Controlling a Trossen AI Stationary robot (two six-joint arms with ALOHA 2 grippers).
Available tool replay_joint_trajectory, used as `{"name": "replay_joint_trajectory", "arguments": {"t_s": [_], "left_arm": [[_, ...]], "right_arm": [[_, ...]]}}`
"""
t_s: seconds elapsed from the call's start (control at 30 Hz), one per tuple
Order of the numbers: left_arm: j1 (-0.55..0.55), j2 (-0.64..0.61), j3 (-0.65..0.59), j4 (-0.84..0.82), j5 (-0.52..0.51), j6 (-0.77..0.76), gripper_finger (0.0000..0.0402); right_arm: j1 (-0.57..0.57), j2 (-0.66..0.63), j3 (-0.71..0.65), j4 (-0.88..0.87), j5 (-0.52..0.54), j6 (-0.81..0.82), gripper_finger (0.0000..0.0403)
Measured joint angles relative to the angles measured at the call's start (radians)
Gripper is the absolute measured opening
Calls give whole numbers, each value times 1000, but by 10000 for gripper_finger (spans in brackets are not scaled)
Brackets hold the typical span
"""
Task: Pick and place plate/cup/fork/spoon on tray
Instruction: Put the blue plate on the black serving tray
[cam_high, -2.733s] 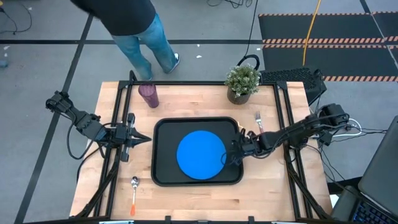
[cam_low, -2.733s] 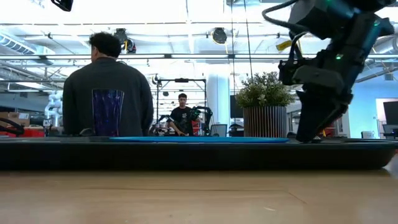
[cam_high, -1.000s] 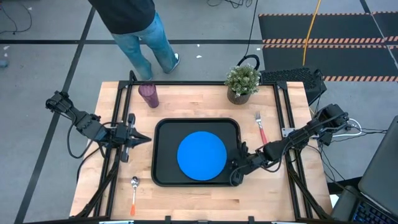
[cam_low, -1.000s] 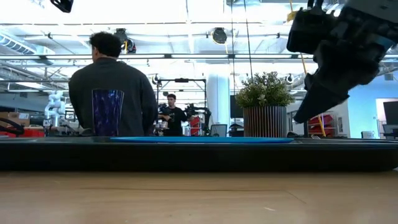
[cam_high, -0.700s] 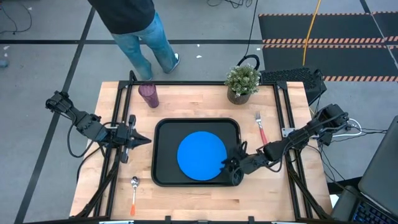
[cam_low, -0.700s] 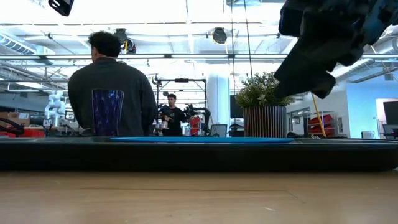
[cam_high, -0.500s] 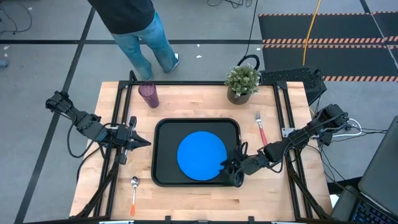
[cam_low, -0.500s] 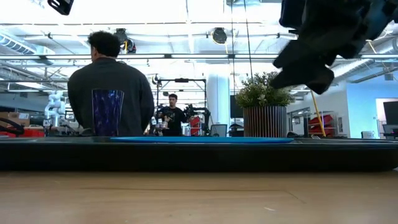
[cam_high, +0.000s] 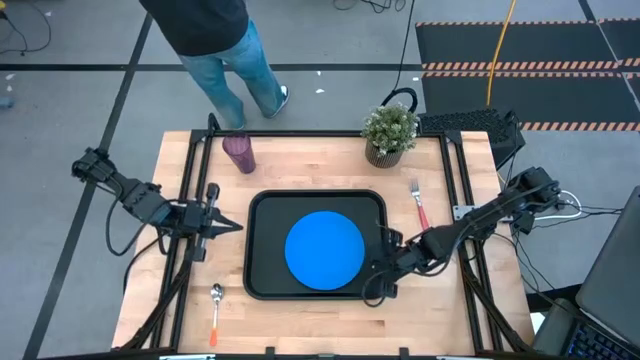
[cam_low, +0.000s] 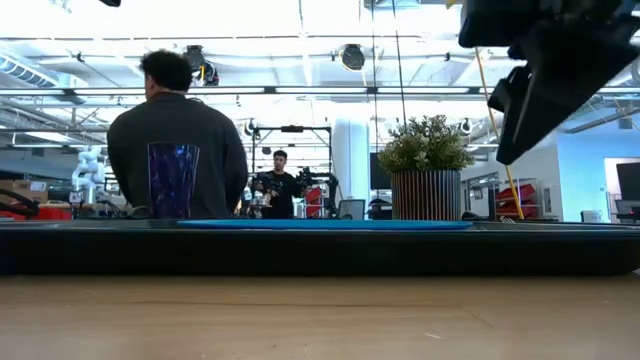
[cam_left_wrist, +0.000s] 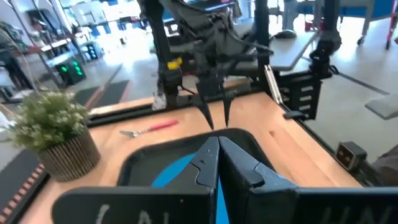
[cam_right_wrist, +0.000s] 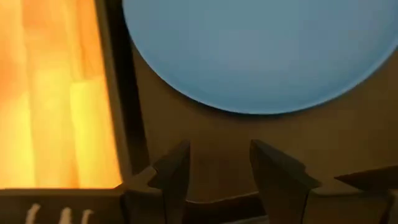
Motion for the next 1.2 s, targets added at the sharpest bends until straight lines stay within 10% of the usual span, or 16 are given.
{"name": "replay_joint_trajectory", "arguments": {"t_s": [1.2], "left_arm": [[102,51,31,58,-79,47,10]], "right_arm": [[-138,202,-1,98,-77,-259,157]]}}
